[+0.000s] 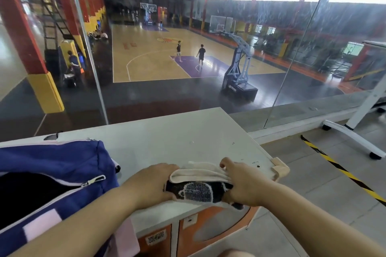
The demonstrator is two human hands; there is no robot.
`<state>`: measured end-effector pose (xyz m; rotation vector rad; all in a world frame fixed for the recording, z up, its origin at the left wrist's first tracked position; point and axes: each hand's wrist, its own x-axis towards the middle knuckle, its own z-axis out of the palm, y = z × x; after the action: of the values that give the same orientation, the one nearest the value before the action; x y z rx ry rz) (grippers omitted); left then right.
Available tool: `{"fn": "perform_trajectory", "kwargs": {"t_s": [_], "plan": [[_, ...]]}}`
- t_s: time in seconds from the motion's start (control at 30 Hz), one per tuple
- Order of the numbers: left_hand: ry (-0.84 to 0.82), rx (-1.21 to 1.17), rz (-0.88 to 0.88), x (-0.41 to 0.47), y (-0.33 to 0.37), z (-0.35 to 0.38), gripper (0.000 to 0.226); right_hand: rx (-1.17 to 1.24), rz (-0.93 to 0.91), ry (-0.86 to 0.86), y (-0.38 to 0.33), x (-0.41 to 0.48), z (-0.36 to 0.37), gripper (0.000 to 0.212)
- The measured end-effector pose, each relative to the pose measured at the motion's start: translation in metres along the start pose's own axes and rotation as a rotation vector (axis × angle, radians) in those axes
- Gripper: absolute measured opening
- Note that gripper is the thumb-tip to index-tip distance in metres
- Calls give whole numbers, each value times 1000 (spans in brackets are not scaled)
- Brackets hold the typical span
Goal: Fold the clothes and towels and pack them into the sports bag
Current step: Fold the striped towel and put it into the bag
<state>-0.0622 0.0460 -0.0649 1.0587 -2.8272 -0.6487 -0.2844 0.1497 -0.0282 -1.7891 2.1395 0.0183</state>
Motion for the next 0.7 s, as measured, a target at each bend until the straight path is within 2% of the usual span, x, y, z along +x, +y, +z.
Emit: {"fn": "perform_trajectory", "kwargs": {"t_s": [0.13, 0.3, 0.4, 0.5, 0.57, 0.67, 0.7], "plan": [[-16, 277, 26, -32, -11, -24, 42, -181, 3, 69, -23, -11, -11, 35], [121, 367, 25, -98, -32, -61, 32, -178, -4, 231, -61, -15, -25, 27], [266, 425, 34, -145, -56, -76, 37, 6, -44, 332, -91, -14, -23, 27], [355, 440, -71, -191, -86, -84, 37, 234, -108, 400, -126, -13, -15, 24], [402, 438, -136, -218, -104, -87, 35, 394, -173, 416, -151, -11, -6, 26], [517, 526, -165, -252, -130, -91, 17, 634, -272, 426, -189, -8, 8, 35], [532, 563, -185, -259, -140, -94, 23, 690, -311, 412, -203, -8, 12, 36]]}}
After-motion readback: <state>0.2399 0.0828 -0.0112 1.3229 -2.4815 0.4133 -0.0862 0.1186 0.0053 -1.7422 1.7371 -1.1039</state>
